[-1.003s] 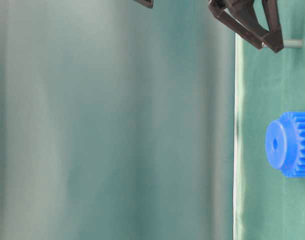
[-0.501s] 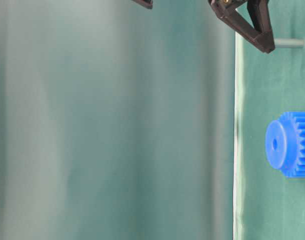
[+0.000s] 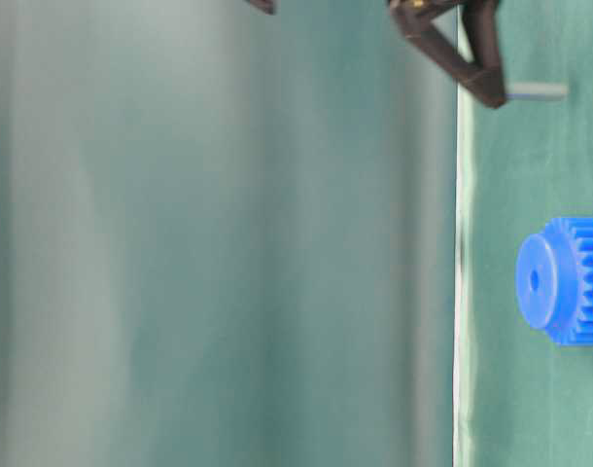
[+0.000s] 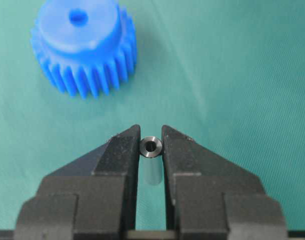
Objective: Insert the shaft placed at a random location into the center hole of the medium gear at another random location.
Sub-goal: 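Lower the right gripper over the silver shaft and close on it, then lift the shaft and carry it left toward the blue gear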
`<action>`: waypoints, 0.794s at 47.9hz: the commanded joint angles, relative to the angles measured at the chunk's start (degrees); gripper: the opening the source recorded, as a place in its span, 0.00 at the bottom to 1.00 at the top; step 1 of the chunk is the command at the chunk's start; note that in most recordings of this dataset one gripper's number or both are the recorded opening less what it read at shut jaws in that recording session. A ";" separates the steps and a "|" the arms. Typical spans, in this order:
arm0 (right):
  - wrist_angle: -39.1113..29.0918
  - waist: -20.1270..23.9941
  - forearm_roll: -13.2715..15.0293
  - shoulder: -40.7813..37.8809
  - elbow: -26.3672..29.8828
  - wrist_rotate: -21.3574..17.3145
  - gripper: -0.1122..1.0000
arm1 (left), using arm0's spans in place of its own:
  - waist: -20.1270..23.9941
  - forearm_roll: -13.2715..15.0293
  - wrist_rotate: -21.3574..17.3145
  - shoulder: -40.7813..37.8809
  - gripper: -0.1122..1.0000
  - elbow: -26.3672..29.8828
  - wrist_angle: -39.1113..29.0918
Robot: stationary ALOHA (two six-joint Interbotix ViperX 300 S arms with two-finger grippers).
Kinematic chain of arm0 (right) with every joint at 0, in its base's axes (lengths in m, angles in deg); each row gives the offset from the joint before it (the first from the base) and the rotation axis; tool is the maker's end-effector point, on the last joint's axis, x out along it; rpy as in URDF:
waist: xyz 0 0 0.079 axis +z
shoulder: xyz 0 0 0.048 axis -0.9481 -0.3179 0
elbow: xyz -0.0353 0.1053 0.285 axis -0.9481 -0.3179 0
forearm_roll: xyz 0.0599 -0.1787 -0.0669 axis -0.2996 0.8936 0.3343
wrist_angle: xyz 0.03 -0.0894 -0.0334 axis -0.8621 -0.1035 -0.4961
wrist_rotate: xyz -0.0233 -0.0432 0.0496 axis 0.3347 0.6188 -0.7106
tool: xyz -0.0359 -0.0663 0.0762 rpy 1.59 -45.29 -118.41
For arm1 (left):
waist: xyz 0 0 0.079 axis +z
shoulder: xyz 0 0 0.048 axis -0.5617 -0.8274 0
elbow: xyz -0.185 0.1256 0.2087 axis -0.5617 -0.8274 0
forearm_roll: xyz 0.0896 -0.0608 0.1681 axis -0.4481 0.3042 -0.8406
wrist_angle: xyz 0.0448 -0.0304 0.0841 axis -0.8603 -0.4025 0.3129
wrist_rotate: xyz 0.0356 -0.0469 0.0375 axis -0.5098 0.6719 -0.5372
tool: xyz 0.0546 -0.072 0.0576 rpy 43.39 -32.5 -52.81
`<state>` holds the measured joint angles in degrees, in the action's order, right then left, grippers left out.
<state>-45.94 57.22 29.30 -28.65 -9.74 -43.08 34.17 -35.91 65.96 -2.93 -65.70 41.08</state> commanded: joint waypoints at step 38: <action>-11.25 0.09 -0.09 7.65 5.10 -0.35 0.22 | 0.09 -0.09 0.09 -0.44 0.10 1.23 0.26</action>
<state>-57.19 57.22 29.39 -21.71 -6.31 -43.08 34.17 -35.91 65.96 -2.93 -65.70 41.08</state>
